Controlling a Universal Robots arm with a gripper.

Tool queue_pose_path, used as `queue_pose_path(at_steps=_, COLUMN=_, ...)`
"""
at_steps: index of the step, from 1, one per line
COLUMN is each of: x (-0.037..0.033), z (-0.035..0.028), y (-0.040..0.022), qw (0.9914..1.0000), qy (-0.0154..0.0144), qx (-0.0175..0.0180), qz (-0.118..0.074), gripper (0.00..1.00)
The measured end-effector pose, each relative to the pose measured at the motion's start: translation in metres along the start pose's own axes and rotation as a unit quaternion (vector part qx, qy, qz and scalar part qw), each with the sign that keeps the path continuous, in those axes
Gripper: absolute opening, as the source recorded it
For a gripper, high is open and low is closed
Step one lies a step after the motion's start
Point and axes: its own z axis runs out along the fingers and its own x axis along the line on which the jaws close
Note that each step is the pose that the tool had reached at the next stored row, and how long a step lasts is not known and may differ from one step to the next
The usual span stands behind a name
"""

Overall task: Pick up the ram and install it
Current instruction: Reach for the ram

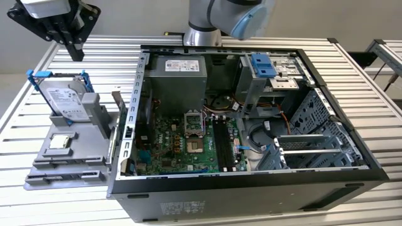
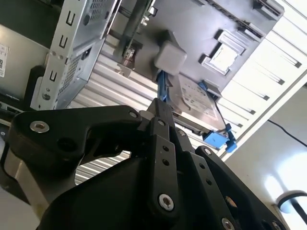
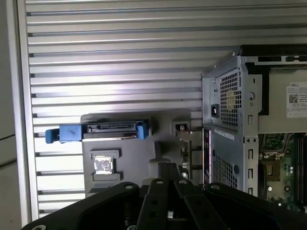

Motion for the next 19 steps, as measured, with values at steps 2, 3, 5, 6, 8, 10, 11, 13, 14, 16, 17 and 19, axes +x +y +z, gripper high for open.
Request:
queue_pose_path(at_steps=2, x=0.0083, z=-0.0002, y=-0.0004, qw=1.0, qy=0.0, qx=0.0, qz=0.0, gripper=0.0)
queue_pose_path(at_steps=3, x=0.0128, z=-0.0003, y=-0.0007, qw=1.0, qy=0.0, qx=0.0, qz=0.0, gripper=0.0)
queue_pose_path(at_steps=5, x=0.0218, z=-0.0005, y=-0.0011, qw=1.0, qy=0.0, qx=-0.0001, qz=0.0, gripper=0.0)
queue_pose_path(at_steps=6, x=0.0246, z=-0.0005, y=-0.0013, qw=1.0, qy=0.0, qx=-0.0001, qz=0.0, gripper=0.0)
queue_pose_path(at_steps=8, x=0.0308, z=-0.0006, y=-0.0016, qw=1.0, qy=0.0, qx=-0.0001, qz=0.0, gripper=0.0)
queue_pose_path(at_steps=10, x=0.0349, z=-0.0007, y=-0.0018, qw=1.0, qy=0.0001, qx=-0.0001, qz=0.0, gripper=0.0)
queue_pose_path(at_steps=11, x=0.0361, z=-0.0007, y=-0.0019, qw=1.0, qy=0.0001, qx=-0.0001, qz=-0.001, gripper=0.0)
queue_pose_path(at_steps=13, x=0.0381, z=-0.0007, y=-0.002, qw=0.99996, qy=0.0004, qx=-0.0003, qz=-0.009, gripper=0.0)
queue_pose_path(at_steps=14, x=0.0389, z=-0.0007, y=-0.002, qw=0.99992, qy=0.0007, qx=-0.0003, qz=-0.013, gripper=0.0)
queue_pose_path(at_steps=16, x=0.0416, z=-0.0007, y=-0.0021, qw=0.99982, qy=0.001, qx=-0.0005, qz=-0.019, gripper=0.0)
queue_pose_path(at_steps=17, x=0.0434, z=-0.0008, y=-0.0022, qw=0.99979, qy=0.001, qx=-0.0005, qz=-0.021, gripper=0.0)
queue_pose_path(at_steps=19, x=0.0478, z=-0.0009, y=-0.0025, qw=0.99975, qy=0.0011, qx=-0.0005, qz=-0.022, gripper=0.0)
